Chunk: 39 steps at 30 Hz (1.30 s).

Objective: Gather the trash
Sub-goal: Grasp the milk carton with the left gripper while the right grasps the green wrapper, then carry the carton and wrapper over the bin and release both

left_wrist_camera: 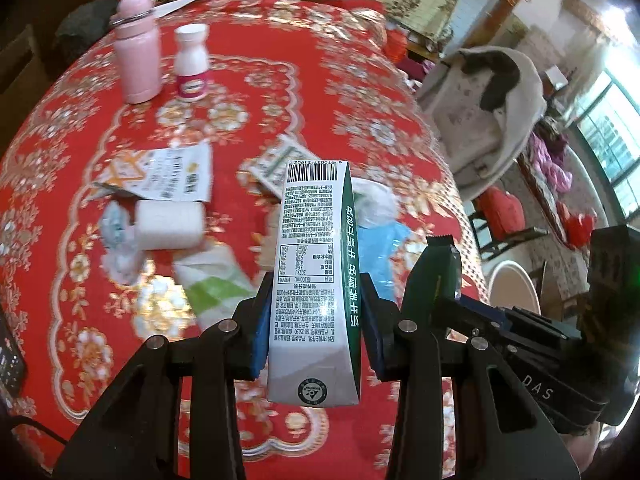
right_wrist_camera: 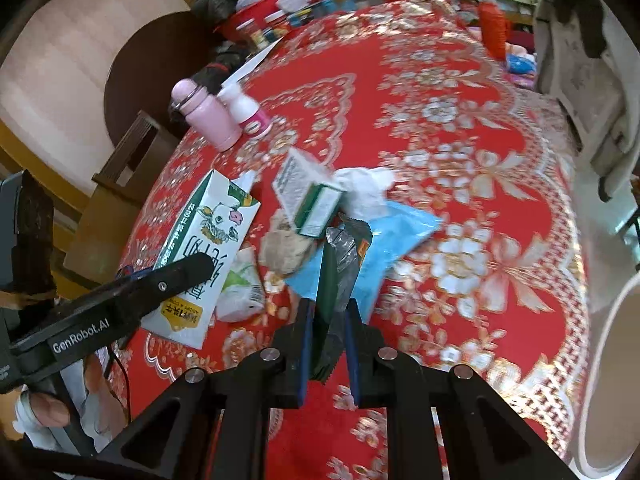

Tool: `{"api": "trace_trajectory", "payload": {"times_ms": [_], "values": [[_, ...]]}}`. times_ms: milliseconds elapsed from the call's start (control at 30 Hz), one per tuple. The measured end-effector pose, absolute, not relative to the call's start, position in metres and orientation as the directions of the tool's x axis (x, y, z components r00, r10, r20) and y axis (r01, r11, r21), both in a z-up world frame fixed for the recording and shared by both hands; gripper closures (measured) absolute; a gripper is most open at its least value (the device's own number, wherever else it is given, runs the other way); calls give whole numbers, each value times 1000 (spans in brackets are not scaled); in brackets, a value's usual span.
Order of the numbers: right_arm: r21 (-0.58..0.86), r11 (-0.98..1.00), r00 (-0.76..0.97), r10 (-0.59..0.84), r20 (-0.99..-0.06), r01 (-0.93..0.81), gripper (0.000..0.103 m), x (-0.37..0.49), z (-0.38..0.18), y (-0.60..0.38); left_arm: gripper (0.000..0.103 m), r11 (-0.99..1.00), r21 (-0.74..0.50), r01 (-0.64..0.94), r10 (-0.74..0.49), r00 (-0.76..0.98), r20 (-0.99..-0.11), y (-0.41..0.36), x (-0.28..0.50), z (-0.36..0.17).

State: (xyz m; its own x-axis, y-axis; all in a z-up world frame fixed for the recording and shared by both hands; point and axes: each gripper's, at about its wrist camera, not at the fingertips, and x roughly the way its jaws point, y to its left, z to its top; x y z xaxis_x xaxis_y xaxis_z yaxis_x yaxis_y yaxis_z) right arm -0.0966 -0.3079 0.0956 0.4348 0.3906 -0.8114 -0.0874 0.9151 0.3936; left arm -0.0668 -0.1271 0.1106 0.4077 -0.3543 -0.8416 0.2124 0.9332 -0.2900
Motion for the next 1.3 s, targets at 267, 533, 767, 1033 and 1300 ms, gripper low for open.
{"api": "trace_trajectory", "payload": {"times_ms": [267,533,767,1033,1300], "values": [[370,929,468,334,-818,-17,89,-120,102,-355,67,913,-281,295,-383,384,-840,-182,-76,112],[349,934,497,271,-824,71,89,-145,108,-408,67,877,-290,382,-427,344,-836,-241,-86,114],[338,927,514,214,-831,161,89,-167,110,-456,67,834,-301,463,-466,298,-833,-295,-96,114],[327,909,520,154,-840,259,89,-195,108,-507,67,773,-312,552,-502,233,-833,-359,-113,111],[318,880,504,108,-857,354,89,-225,98,-556,67,726,-334,601,-516,155,-843,-412,-129,96]]}}
